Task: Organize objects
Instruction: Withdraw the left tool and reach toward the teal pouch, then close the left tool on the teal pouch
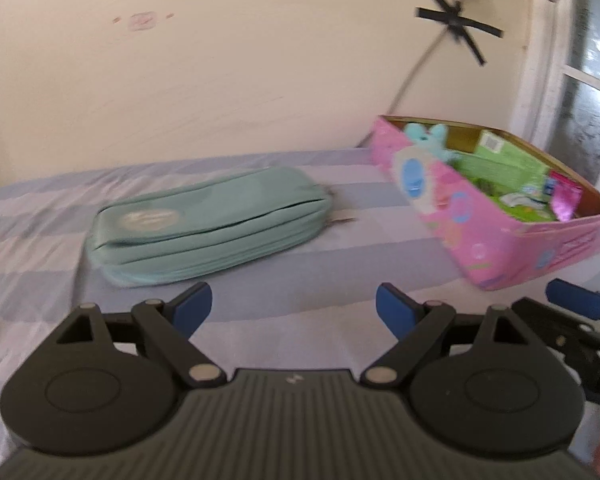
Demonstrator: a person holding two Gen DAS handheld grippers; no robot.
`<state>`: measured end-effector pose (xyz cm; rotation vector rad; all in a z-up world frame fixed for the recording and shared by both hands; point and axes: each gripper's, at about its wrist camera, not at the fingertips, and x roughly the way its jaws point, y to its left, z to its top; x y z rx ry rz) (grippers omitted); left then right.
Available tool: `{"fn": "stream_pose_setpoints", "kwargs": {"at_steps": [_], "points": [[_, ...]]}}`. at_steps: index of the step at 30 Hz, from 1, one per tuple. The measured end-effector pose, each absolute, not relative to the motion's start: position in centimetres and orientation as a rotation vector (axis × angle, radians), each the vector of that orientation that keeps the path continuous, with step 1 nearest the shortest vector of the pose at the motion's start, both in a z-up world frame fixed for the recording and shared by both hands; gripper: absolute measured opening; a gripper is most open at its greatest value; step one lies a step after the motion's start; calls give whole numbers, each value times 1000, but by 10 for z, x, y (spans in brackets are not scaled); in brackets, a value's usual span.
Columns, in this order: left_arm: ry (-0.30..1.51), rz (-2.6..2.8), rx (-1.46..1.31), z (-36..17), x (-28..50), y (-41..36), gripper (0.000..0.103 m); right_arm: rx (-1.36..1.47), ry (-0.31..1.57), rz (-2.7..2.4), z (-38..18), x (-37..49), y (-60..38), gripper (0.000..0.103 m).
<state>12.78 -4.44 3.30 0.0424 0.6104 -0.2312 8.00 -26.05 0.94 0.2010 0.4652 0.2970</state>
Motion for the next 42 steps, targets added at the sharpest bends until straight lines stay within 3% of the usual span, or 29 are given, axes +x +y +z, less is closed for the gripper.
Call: {"fn": "stream_pose_setpoints", "kwargs": {"at_steps": [11,20,31,34,38,42], "points": [[631,-110,-29,24,147,28,91,182,584,424,6,117,-206,76],[643,34,-295,37,184,98,91,235,626,427,5,204,-175,77],[732,30,-373,19,236,99,90,331,698,428,-15,283,-169,78],[700,33,-335,15,237,90,84,304,710,463,-19,286,-159,64],[693,-21,-324,18,230,90,51,320,726,469,-18,278,-163,54],[695,-4,-292,21,214,87,51,328,745,486,-15,256,-167,51]]}}
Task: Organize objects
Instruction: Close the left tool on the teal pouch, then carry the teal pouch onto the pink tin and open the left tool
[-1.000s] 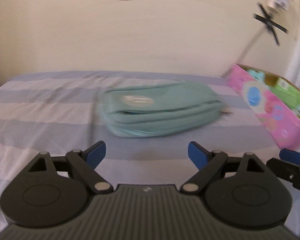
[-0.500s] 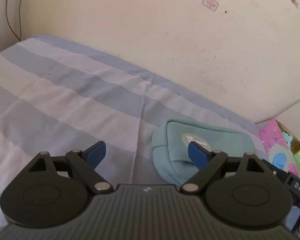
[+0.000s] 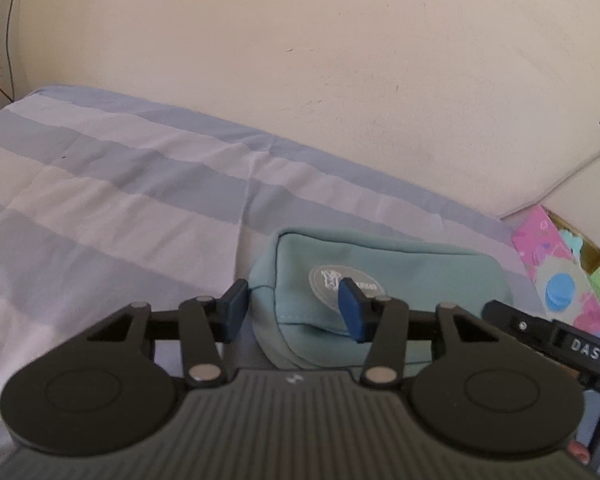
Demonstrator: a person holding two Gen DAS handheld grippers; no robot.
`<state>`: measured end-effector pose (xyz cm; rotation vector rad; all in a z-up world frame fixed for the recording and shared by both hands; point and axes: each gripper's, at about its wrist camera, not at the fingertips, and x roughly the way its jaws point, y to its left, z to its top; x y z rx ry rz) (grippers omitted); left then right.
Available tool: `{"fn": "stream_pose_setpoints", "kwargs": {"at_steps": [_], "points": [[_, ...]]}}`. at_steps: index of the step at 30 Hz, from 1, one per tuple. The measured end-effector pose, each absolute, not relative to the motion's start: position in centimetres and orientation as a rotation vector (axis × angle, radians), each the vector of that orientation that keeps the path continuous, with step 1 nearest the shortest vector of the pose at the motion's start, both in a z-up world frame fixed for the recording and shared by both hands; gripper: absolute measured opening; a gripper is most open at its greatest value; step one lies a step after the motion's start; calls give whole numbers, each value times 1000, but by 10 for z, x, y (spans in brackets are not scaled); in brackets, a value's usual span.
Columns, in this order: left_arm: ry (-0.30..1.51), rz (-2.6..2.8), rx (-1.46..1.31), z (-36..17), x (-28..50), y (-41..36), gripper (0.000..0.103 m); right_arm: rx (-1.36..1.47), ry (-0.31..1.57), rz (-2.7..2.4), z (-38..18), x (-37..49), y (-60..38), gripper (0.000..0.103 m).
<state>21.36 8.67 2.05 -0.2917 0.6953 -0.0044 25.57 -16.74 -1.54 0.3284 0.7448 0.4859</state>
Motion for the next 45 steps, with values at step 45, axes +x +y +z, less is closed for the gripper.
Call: {"fn": "stream_pose_setpoints", "kwargs": {"at_steps": [45], "points": [[687,-422,103,16,77,-140,59,411,486,170,-32,10,-395,63]]}}
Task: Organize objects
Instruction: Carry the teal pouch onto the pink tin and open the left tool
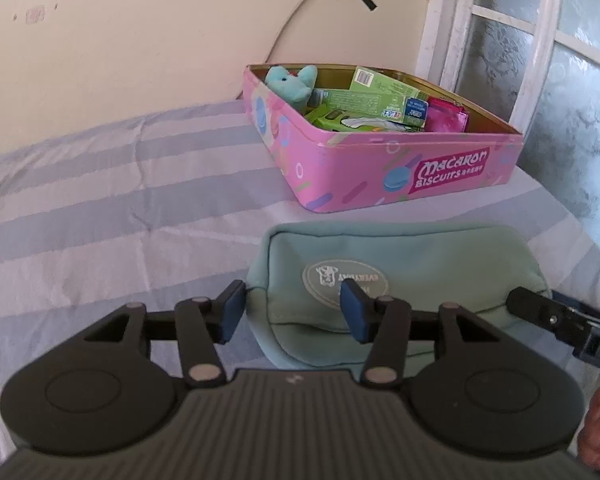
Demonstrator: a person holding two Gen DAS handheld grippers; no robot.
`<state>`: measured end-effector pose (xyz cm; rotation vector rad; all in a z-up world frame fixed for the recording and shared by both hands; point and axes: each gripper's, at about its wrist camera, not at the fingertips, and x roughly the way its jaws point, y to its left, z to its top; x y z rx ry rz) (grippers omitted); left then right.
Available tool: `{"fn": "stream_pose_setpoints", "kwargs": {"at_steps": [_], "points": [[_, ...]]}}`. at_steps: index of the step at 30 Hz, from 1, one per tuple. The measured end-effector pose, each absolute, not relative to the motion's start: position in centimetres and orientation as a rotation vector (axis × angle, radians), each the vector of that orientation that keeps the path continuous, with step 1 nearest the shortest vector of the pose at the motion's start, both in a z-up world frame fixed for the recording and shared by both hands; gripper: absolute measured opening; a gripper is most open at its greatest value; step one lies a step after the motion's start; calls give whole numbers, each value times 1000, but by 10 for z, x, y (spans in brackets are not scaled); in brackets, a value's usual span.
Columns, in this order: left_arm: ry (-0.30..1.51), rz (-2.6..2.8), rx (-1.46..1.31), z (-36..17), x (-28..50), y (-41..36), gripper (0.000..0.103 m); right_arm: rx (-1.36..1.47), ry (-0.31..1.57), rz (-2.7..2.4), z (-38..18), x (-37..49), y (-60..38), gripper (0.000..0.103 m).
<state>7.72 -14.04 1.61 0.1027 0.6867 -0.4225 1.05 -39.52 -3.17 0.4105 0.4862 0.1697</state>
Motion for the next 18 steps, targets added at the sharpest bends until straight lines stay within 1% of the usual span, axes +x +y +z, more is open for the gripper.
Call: {"fn": "stream_pose_setpoints", "kwargs": {"at_steps": [2,4,6,7,9,14,18], "points": [[669,-430,132,14,76,-144,64,395,482,169,-32,9,-393,65],[654,-430,146,12,75,-146,65,374,476,161,-32,8,-390,65],[656,-439,139,12,75,-148,63,326,470,147,-30,6,-383,61],[653,-437,134,14,73,-148,60,296,463,135,-29,4,-378,59],[635,-434,131,19,68,-150,59,269,436,126,-23,-2,-374,58],[497,-467,121,62,64,-156,59,257,313,126,16,-3,-384,58],[431,-472,96,95,95,-177,59,220,234,112,48,33,-400,58]]}}
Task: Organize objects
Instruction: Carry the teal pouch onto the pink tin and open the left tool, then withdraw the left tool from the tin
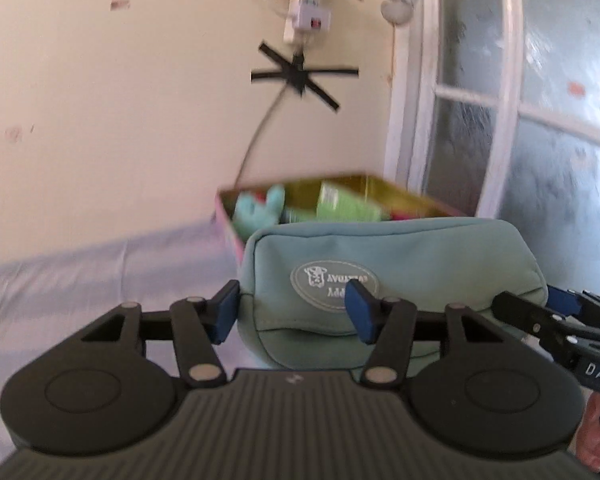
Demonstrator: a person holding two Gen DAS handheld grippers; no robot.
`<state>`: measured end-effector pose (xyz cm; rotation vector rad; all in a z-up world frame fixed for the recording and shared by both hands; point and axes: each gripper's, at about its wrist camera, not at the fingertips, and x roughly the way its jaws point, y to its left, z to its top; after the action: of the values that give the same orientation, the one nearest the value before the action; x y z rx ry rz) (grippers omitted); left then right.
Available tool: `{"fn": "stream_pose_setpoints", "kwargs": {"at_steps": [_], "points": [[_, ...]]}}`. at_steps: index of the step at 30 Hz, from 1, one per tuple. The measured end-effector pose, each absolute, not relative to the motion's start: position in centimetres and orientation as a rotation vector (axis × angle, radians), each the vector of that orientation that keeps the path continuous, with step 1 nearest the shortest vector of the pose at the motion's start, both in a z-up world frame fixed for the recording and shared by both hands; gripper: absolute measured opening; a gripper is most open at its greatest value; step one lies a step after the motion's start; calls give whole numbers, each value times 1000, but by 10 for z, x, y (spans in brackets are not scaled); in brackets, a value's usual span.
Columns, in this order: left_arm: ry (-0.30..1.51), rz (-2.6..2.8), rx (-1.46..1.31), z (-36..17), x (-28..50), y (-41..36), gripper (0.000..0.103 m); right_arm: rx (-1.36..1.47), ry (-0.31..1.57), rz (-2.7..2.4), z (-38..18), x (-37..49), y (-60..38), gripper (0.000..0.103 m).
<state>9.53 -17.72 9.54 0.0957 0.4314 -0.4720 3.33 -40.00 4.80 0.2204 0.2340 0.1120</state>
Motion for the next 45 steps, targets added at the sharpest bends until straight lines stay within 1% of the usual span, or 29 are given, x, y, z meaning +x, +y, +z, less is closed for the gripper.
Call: {"fn": "stream_pose_setpoints", "kwargs": {"at_steps": [2,4,11,14,17,21,22,25,26,29,31,35,36,38,39,40,42,43,45], "points": [[433,-463,94,102,123,-195,59,212,237,101,56,63,-411,58],[481,-453,77,102,152,-211,59,223,270,91,58,96,-423,58],[574,-390,73,83,232,-253,59,250,419,77,45,199,-451,58],[580,-368,68,79,254,-259,60,243,458,67,40,225,-455,59],[625,-337,64,71,277,-266,61,170,488,43,41,247,-448,59],[631,-292,64,64,288,-271,62,89,504,23,43,261,-436,68],[626,-288,69,67,284,-270,63,92,498,27,44,258,-436,71],[585,-326,100,80,264,-265,67,149,428,37,49,234,-438,76],[555,-320,117,85,255,-263,71,157,403,27,51,225,-437,77],[501,-311,135,97,224,-250,73,184,346,32,52,186,-430,77],[489,-302,142,103,204,-240,79,203,327,52,49,161,-422,77],[476,-318,160,106,163,-219,79,241,306,84,43,116,-399,81],[478,-323,157,104,155,-213,80,253,304,91,42,105,-394,83],[485,-333,142,102,135,-199,87,272,298,100,40,85,-383,89],[483,-335,138,101,129,-194,90,277,294,101,39,74,-378,93],[476,-332,137,100,119,-187,91,282,292,99,37,63,-373,97],[465,-331,145,97,106,-179,93,298,295,93,36,45,-365,103],[461,-331,147,96,97,-174,98,309,299,93,36,37,-362,103],[454,-330,142,95,88,-165,100,330,313,95,35,26,-357,103]]}}
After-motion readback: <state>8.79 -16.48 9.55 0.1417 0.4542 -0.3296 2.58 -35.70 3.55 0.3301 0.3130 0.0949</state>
